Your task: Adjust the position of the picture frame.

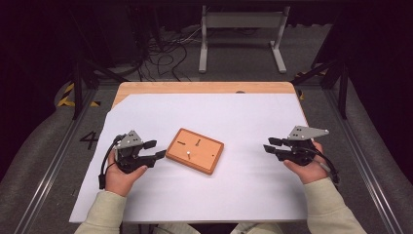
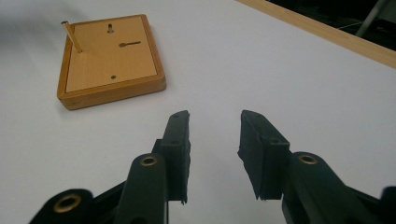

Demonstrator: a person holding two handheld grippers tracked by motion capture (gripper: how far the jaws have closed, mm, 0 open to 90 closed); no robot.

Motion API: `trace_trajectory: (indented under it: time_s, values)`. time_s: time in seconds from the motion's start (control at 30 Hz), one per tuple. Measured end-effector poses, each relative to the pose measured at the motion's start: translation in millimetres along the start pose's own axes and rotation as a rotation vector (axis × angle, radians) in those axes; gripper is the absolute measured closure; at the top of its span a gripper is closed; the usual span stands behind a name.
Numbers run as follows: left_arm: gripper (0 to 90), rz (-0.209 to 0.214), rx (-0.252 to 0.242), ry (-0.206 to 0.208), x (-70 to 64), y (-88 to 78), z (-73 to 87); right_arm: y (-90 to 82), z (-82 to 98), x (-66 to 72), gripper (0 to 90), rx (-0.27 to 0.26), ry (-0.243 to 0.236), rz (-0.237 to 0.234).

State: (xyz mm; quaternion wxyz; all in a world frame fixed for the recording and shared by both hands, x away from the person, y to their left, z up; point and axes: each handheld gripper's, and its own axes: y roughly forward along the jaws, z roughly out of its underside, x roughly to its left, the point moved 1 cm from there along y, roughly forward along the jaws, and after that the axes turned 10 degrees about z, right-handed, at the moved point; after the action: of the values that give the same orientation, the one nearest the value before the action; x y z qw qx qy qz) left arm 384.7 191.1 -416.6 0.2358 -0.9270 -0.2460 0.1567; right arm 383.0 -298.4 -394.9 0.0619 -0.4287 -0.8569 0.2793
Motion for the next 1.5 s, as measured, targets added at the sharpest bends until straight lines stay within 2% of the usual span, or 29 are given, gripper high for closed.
trace_trajectory:
  time_s: [0.27,0.3,0.43,0.6,0.77,0.9,1.0,1.13,1.2,1.23,1.27,1.37,1.5]
  values:
    - [47.1,-0.016,-0.035,-0.01,1.9,0.6,-6.8,-3.4,0.8,-0.1,64.2,-0.001,0.007,0.008]
    - [47.1,-0.016,-0.035,-0.019,2.2,0.2,-7.4,-3.5,0.8,-0.1,64.2,-0.001,0.008,0.007]
    - [45.3,-0.022,-0.039,-0.011,4.8,-0.2,-9.8,-4.7,1.3,-0.6,64.4,-0.004,0.011,0.008]
    - [44.8,-0.04,-0.046,-0.031,9.1,2.0,-11.8,-7.6,2.9,-1.0,64.3,-0.003,0.017,0.014]
    - [53.0,-0.034,-0.04,-0.043,16.9,7.5,-12.7,-9.6,4.1,-1.4,65.4,-0.007,0.018,0.016]
    - [59.4,-0.023,-0.043,-0.072,26.9,14.0,-11.3,-11.5,5.3,-0.3,66.1,-0.008,0.014,0.015]
    - [61.5,-0.022,-0.033,-0.102,32.9,22.0,-8.0,-13.7,6.9,0.0,66.1,-0.006,0.015,0.017]
    - [68.6,-0.009,-0.024,-0.148,40.0,31.6,-3.7,-17.2,10.2,-0.9,66.1,-0.002,0.023,0.024]
    - [70.9,-0.012,-0.014,-0.151,41.5,34.4,-2.9,-18.1,11.5,-1.3,66.1,0.0,0.027,0.026]
    - [75.0,-0.014,0.001,-0.147,43.0,36.6,-2.4,-18.8,12.5,-1.3,66.1,0.003,0.03,0.029]
    - [78.5,-0.012,0.01,-0.16,42.9,39.6,-1.6,-19.0,13.4,-1.3,66.1,0.003,0.031,0.028]
    - [86.2,-0.011,0.064,-0.162,44.9,48.2,-1.0,-20.3,15.7,-0.7,66.0,0.008,0.035,0.029]
    - [88.5,-0.034,0.094,-0.154,48.4,55.0,-0.8,-22.0,18.7,-0.9,65.5,0.015,0.042,0.031]
